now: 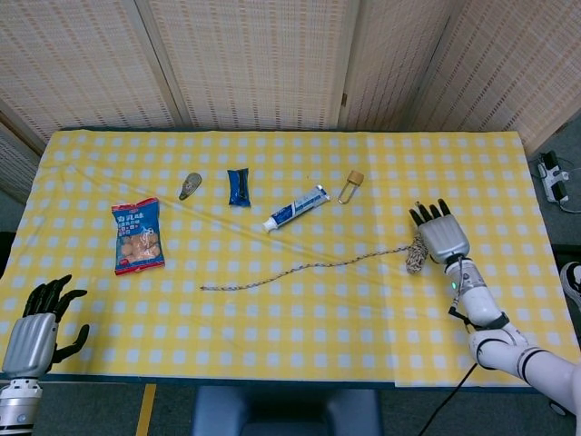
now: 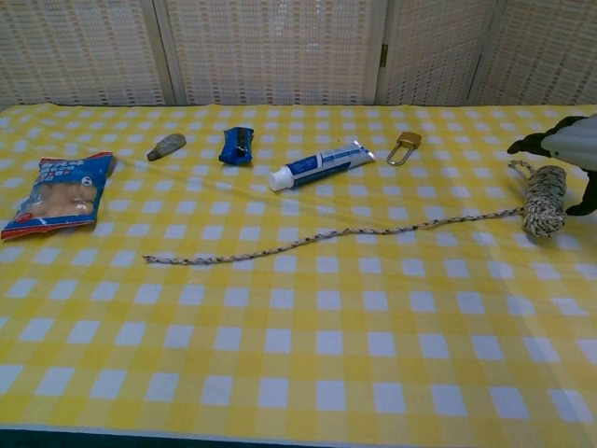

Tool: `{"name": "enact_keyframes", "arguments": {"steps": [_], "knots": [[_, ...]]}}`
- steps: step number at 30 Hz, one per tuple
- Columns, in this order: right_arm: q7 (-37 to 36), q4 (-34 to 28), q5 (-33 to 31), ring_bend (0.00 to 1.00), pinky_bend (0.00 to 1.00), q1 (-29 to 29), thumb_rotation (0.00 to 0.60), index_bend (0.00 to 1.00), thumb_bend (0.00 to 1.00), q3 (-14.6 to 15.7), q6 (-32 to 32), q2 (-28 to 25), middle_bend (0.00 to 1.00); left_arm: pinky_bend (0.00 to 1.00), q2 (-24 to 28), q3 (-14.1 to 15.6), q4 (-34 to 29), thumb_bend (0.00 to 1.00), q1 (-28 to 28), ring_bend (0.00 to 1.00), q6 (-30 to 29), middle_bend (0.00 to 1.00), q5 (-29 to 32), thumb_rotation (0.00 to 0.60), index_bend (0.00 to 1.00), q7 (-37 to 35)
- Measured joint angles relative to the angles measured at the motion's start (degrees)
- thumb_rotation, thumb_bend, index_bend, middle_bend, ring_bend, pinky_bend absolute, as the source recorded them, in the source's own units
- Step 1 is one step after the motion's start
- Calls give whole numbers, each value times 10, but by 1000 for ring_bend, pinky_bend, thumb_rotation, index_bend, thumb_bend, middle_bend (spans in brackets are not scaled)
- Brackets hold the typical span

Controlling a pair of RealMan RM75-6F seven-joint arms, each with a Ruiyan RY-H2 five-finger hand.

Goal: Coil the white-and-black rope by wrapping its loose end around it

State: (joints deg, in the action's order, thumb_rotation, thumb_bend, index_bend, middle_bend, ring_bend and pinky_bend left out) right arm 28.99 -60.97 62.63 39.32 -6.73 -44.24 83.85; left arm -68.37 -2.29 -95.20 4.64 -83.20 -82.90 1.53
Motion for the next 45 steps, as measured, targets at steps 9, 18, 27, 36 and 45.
{"name": "enact_keyframes", "arguments": {"steps": [9,18,27,36,45], "knots": [[-18,-1,26,287,115,3,600,221,260,-5,-37,30,273,0,-3,0,11,425,0,76,2,91,2,600,288,-10],[2,-22,-1,311,126,16,600,223,261,-27,-49,60,295,0,-5,-1,20,426,2,76,7,91,3,600,288,-18],[-17,-113,-29,325,129,-12,600,223,260,-31,-62,-9,292,0,-9,2,33,425,-1,76,8,91,6,600,288,-31],[-76,-120,-65,329,162,-45,600,257,260,-19,-43,-51,293,0,-9,4,29,425,-2,76,4,91,-2,600,287,-28],[-142,-44,-60,357,190,-47,600,353,260,-18,-14,-16,326,0,-6,5,23,425,-2,76,4,91,-2,600,288,-22]]}}
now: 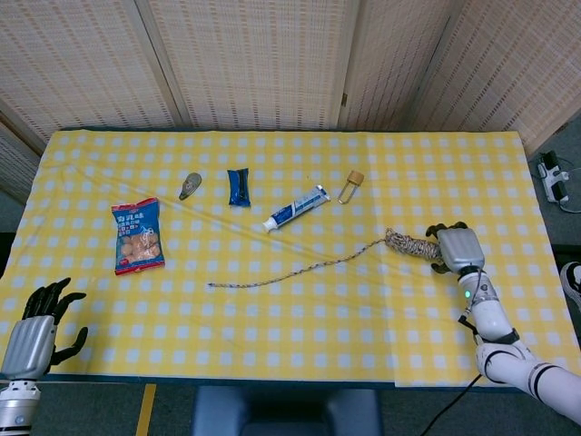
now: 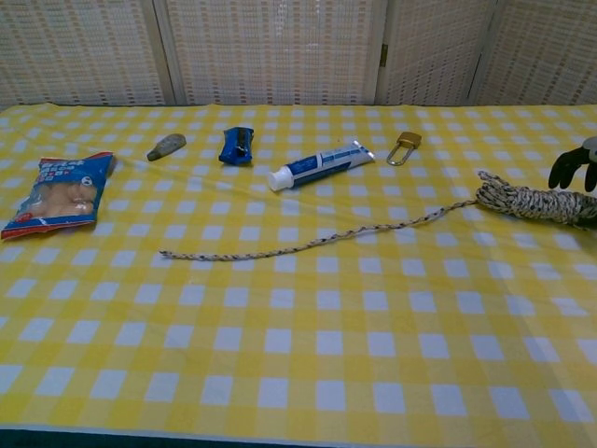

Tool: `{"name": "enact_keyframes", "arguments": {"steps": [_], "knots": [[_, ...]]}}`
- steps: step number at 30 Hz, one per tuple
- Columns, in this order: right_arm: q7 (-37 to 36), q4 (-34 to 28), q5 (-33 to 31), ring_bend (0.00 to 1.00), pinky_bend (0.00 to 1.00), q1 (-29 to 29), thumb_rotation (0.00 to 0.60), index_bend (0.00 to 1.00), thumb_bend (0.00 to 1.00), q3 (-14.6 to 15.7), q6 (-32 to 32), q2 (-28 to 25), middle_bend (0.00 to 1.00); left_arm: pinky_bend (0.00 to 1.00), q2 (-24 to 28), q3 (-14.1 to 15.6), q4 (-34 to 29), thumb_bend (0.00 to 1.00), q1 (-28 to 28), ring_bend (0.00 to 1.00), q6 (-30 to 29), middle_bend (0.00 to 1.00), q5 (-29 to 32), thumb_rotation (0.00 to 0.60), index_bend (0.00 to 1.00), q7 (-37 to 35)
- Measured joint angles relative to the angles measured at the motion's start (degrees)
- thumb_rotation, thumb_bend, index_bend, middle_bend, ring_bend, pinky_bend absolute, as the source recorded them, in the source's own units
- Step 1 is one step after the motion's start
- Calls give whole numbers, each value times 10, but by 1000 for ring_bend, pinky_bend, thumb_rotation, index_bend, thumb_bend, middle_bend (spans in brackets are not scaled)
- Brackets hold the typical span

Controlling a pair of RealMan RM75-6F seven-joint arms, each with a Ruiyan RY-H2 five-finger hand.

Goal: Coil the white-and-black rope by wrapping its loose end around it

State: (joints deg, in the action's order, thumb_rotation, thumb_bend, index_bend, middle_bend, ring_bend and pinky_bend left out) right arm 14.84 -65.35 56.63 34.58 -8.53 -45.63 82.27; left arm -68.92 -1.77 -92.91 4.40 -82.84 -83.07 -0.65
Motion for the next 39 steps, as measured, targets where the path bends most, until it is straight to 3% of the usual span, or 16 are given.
{"name": "enact_keyframes", "arguments": {"steps": [6,12,21,39], "knots": [[-28,30,11,375,228,4,600,368,260,-5,11,20,349,0,0,0,-1,425,2,76,4,91,1,600,288,2],[-44,40,22,423,329,8,600,427,267,-10,11,29,395,0,0,-1,-1,425,3,76,5,91,2,600,288,3],[-56,41,44,544,489,9,600,587,454,-6,8,31,514,0,0,-1,1,425,3,76,6,91,3,600,288,0],[-211,-155,250,594,535,15,600,644,484,7,-67,-93,555,0,11,-21,-4,425,62,105,41,91,-38,600,355,-10]]}}
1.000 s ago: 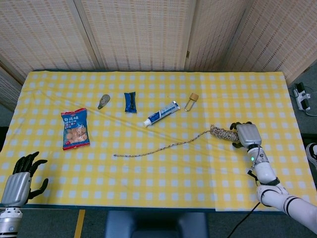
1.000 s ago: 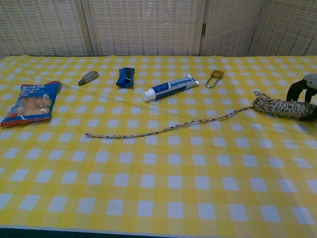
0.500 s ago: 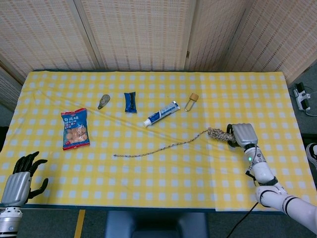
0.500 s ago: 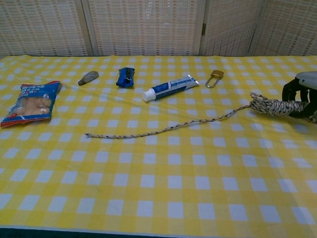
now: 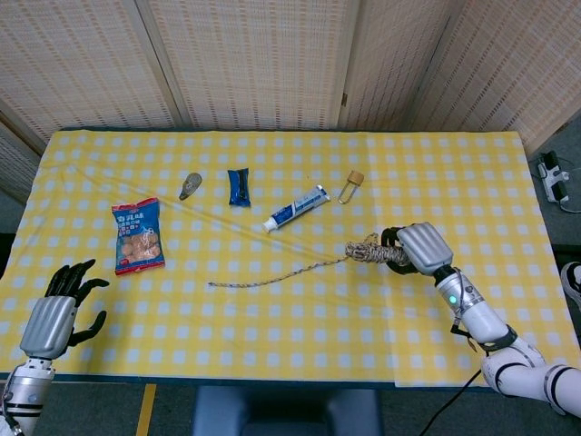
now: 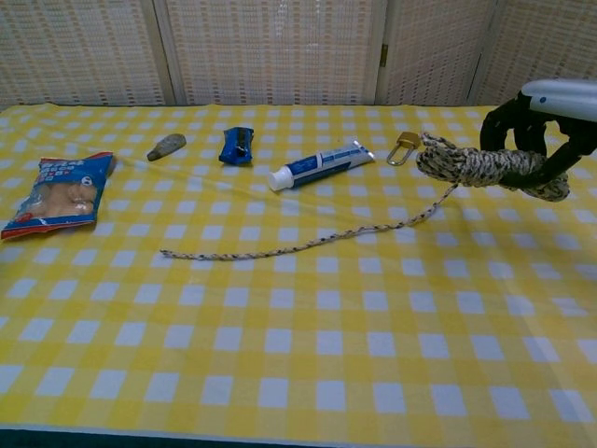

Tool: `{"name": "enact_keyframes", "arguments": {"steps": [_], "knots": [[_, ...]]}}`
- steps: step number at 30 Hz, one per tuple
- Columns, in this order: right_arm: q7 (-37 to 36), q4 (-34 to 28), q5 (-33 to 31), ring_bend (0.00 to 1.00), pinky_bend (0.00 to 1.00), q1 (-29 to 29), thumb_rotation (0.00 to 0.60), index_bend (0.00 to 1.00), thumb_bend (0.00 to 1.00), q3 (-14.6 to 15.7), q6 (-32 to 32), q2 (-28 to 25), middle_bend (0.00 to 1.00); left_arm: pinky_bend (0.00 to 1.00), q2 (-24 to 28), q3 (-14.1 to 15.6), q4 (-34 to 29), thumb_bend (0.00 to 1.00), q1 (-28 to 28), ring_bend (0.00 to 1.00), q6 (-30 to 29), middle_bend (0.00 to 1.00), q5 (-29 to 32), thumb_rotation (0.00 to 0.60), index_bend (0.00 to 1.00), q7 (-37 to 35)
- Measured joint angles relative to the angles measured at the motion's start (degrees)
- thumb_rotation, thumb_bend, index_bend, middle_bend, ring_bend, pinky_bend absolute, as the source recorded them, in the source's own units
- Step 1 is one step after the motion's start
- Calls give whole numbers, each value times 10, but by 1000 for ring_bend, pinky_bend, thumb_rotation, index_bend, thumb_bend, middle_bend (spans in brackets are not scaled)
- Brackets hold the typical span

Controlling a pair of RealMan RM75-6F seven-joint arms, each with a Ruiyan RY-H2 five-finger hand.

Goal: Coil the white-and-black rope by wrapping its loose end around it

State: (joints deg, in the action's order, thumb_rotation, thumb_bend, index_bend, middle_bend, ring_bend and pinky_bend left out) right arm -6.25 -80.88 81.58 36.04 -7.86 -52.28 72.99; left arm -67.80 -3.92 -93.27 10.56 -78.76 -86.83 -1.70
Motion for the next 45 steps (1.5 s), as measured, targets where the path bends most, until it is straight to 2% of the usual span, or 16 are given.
{"name": "enact_keyframes", "arguments": {"steps": [7,14,23,30,33,45], "knots": [[-38,-55,44,593,535,10,600,644,483,5,-22,-29,555,0,-11,-15,-4,426,48,120,45,111,-9,600,420,-22],[-43,-75,45,591,535,11,600,644,485,4,-35,-37,556,0,-39,-26,-11,427,102,135,106,136,-4,600,464,-4],[-24,-104,39,592,536,14,600,644,485,3,-42,-41,556,0,-101,-39,-13,427,167,139,181,146,26,600,503,34],[-16,-110,32,593,535,13,600,644,485,5,-41,-44,557,0,-155,-48,17,427,206,136,224,146,76,600,498,77],[-16,-109,30,594,536,13,600,644,485,6,-41,-44,557,0,-177,-56,37,427,216,125,231,146,105,600,464,95],[-10,-104,22,595,536,19,600,644,485,7,-32,-38,558,0,-229,-73,89,427,260,106,271,146,210,600,428,158]]}}
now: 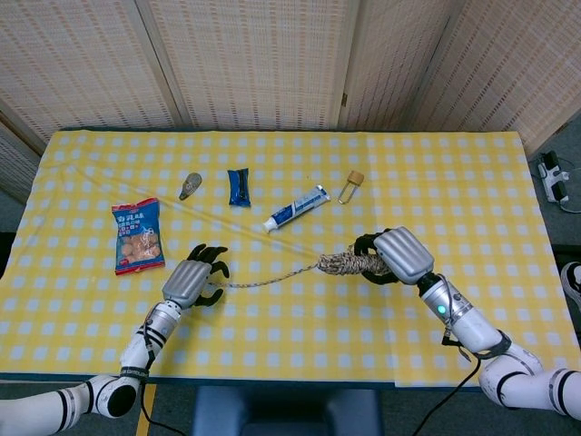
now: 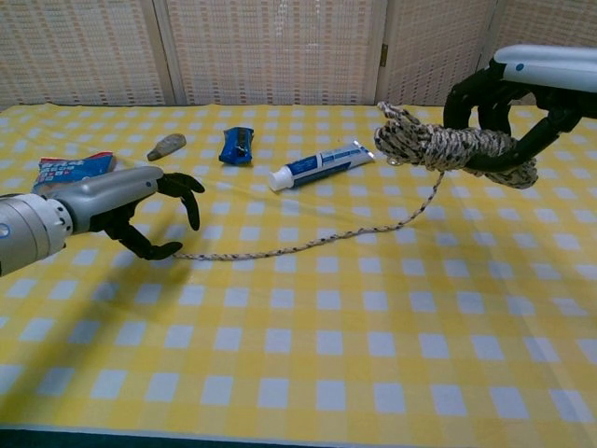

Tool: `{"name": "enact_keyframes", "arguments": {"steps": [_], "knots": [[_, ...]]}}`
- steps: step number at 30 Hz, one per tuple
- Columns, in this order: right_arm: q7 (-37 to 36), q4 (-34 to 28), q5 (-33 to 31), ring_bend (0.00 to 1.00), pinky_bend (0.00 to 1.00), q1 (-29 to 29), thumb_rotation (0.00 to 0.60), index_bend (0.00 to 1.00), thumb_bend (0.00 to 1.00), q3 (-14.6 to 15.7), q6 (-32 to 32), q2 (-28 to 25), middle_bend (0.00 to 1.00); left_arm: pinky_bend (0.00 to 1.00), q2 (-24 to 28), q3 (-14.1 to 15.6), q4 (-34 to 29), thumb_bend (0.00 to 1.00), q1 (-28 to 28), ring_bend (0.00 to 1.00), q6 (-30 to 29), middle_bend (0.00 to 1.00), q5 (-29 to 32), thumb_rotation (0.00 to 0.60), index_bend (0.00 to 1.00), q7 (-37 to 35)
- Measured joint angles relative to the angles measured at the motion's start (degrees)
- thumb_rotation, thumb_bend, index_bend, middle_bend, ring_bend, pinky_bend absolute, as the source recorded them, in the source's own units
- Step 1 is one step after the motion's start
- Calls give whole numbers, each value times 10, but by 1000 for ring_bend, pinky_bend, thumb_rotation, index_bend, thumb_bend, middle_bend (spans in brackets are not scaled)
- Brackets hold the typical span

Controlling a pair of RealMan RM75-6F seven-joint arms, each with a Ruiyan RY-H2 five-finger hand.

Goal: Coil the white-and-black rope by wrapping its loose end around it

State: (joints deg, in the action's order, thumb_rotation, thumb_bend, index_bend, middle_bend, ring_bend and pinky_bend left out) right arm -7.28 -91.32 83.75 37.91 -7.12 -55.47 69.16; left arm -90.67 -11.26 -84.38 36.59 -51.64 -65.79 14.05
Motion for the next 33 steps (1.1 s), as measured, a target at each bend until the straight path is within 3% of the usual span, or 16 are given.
{"name": "enact_keyframes", "arguments": {"steps": [15,33], "knots": [[-10,10,-2,594,535,-1,600,644,485,4,-1,2,558,0,-62,-5,54,427,46,114,11,145,79,600,483,62],[-11,18,-8,594,535,-4,600,644,485,6,-1,3,558,0,-97,5,100,424,50,140,-7,148,71,600,538,43]]}}
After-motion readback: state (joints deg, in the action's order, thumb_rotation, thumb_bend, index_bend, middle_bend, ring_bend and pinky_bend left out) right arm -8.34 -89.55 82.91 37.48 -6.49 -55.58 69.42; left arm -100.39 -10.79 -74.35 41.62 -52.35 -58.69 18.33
